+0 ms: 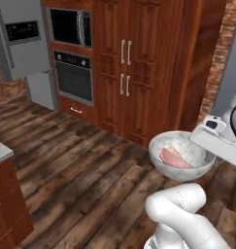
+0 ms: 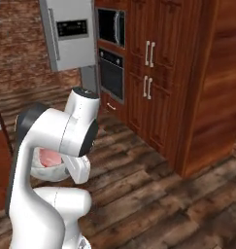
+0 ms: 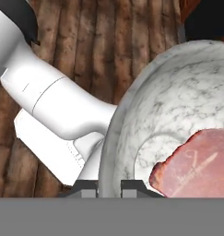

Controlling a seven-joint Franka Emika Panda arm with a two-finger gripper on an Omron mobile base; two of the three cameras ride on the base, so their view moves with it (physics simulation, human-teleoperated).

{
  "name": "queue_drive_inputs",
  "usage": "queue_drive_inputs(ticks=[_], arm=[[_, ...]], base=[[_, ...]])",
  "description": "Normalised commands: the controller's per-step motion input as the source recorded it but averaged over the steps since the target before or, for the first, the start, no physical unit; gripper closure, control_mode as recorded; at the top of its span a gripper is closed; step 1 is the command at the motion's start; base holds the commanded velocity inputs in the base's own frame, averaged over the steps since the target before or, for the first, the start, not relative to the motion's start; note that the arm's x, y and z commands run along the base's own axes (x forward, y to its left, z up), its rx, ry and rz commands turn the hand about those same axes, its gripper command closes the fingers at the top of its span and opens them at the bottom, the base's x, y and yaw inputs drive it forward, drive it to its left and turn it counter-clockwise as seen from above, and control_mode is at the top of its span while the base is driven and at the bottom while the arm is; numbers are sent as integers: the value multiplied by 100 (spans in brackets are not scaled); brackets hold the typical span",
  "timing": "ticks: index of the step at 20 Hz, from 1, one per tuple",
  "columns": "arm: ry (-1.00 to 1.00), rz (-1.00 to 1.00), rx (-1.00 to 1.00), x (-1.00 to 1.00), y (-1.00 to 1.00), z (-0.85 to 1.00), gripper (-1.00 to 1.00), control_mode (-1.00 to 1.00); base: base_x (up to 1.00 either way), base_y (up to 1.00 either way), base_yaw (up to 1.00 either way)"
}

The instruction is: Place one of the steaks on the plate and the other in the bowl. Then place the bowl in the fridge.

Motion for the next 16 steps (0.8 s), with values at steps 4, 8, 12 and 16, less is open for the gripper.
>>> queue_drive_inputs(ticks=[4, 8, 12, 16], arm=[[0, 0, 0, 0, 0, 0, 100, 100], [0, 0, 0, 0, 0, 0, 100, 100], [0, 0, 0, 0, 0, 0, 100, 100], [0, 0, 0, 0, 0, 0, 100, 100]], base=[[74, 0, 82], [77, 0, 72], [88, -2, 62], [68, -39, 38]])
